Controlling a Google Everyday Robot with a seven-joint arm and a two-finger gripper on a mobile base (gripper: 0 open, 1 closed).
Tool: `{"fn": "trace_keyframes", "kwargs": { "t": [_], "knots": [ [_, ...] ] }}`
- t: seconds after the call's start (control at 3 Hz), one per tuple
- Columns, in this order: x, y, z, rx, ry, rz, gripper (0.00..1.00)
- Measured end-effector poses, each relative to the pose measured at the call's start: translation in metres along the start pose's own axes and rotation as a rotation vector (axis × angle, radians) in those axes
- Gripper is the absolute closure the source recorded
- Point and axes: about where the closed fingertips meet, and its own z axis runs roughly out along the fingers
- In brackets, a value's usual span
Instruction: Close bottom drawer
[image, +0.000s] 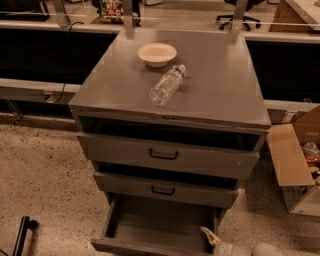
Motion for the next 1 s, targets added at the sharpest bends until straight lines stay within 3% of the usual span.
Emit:
{"fn": "trace_keyframes", "kwargs": {
  "t": [0.33,0.67,1.0],
  "knots": [
    [0.042,0.002,-0.003,-0.020,-0.070,0.022,0.18],
    [0.065,0.019,0.001,-0.069,-0.128,0.041,0.43],
    [0.069,0.038,0.001,-0.084,-0.144,0.007,0.64]
  ]
}}
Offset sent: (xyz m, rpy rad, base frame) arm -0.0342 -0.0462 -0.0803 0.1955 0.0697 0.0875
